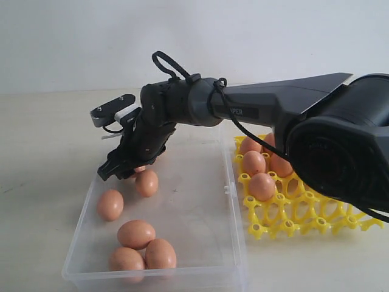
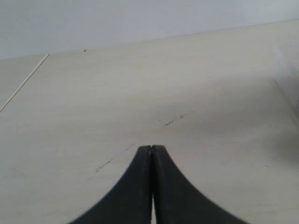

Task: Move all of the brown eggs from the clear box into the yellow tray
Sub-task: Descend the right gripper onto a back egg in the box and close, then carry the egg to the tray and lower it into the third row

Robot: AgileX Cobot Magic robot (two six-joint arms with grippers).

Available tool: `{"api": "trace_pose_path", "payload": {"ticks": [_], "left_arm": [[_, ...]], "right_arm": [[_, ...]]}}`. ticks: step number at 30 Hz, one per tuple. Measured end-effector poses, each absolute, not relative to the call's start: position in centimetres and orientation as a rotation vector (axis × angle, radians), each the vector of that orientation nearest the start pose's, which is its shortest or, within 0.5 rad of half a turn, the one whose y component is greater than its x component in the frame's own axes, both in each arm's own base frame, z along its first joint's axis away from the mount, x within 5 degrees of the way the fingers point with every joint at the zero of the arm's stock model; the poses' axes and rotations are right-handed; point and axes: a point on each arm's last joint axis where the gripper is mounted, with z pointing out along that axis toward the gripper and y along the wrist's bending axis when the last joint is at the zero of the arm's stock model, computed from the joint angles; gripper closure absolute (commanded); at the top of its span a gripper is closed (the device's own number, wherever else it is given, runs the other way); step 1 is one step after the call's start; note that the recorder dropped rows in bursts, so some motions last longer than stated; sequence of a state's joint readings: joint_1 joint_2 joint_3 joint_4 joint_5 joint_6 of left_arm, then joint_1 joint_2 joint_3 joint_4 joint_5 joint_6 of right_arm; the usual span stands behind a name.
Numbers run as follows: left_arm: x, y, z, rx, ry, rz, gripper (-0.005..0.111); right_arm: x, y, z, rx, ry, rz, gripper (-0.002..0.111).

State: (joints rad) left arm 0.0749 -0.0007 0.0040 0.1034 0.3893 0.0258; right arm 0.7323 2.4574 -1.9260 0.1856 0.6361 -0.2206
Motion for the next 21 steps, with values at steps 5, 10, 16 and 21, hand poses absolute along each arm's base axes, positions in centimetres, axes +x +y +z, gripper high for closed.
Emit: {"api": "trace_pose_path", "payload": {"ticks": [5,10,16,21], "left_arm": [[5.2,0.7,17.7,0.017,1.878,0.172,0.107],[5.2,0.7,17.7,0.017,1.878,0.172,0.107],[5.2,0.7,17.7,0.017,1.878,0.172,0.107],[5.2,0.7,17.7,0.017,1.878,0.172,0.107]], "right_arm": [[38.2,35.7,10.3,-1.079,2.45,0.36,0.108],[38.2,35.7,10.4,-1.08,2.451,0.361,0.108],[38.0,35.5,13.1,-1.08,2.424,0.368,0.108],[37.2,34.4,18.3,-1.036,2.31,0.379,0.108]]}}
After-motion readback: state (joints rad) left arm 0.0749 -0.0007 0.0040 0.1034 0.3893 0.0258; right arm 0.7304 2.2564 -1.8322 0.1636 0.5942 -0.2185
